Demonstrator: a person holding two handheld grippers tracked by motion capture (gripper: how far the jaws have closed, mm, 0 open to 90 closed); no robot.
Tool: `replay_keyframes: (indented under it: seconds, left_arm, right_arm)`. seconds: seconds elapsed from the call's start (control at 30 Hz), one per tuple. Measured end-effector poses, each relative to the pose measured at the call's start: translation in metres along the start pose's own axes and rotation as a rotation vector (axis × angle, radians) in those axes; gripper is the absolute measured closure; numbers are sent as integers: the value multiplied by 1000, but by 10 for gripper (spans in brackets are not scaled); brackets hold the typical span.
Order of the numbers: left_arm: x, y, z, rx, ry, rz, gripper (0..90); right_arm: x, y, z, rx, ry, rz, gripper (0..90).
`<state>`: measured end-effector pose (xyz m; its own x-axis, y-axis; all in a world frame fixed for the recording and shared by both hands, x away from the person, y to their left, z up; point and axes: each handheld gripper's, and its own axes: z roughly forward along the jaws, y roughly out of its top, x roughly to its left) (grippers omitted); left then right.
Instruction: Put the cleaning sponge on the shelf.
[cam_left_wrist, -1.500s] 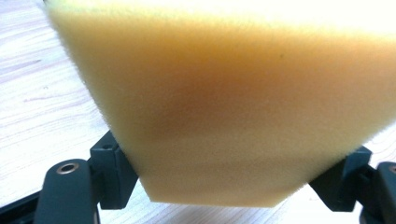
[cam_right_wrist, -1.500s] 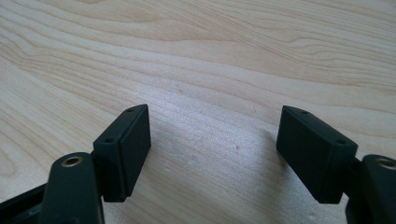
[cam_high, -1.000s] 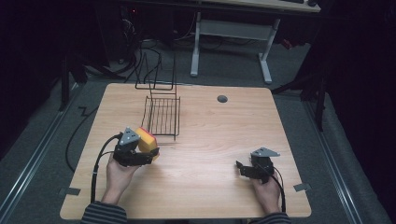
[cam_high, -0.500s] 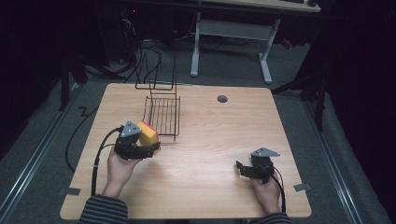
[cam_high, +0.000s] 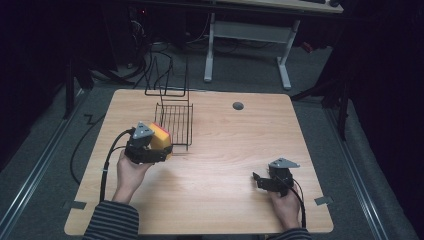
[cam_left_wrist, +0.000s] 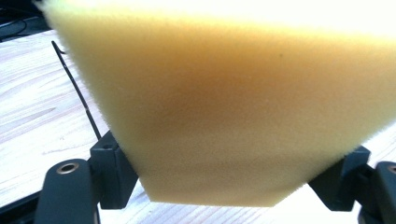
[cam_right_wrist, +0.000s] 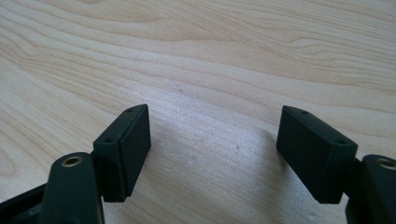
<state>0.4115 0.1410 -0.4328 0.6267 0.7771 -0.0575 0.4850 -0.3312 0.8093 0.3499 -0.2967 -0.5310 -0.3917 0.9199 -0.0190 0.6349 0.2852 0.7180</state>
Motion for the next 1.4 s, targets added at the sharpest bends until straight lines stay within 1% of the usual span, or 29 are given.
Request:
replay_keyframes:
  seconds: [0.2, 0.27, 0.3, 0.37, 0.67, 0.73, 0.87, 1.0, 1.07, 1.13, 1.33, 1.4]
  left_arm:
    - [1, 5, 2, -1, 4, -8, 234]
    - [1, 7, 3, -6, 10, -3, 233]
    - [2, 8, 3, -9, 7, -7, 233]
    - [2, 10, 3, -4, 13, 0, 234]
    - [2, 18, 11, -5, 17, 8, 234]
    - [3, 19, 12, -9, 13, -3, 234]
    - [7, 18, 17, 0, 25, -13, 234]
    - [11, 18, 22, 2, 51, -18, 234]
    - [13, 18, 24, -4, 57, -27, 234]
    - [15, 20, 26, 2, 65, -26, 234]
    - [13, 28, 33, 1, 71, -13, 234]
    - [14, 29, 35, -8, 68, -20, 234]
  right_arm:
    - [0, 0, 0, 1, 0, 2, 264]
    - [0, 0, 0, 1, 0, 3, 264]
    - [0, 0, 0, 0, 0, 1, 263]
    - [0, 0, 0, 0, 0, 0, 263]
    - [0, 0, 0, 0, 0, 0, 264]
    - [0, 0, 0, 0, 0, 0, 264]
    - [0, 0, 0, 0, 0, 1, 264]
    - [0, 0, 0, 1, 0, 0, 263]
    - [0, 0, 0, 1, 0, 0, 263]
    - [0, 0, 0, 1, 0, 2, 263]
    - [0, 0, 0, 1, 0, 0, 263]
    - [0, 0, 0, 1, 0, 1, 263]
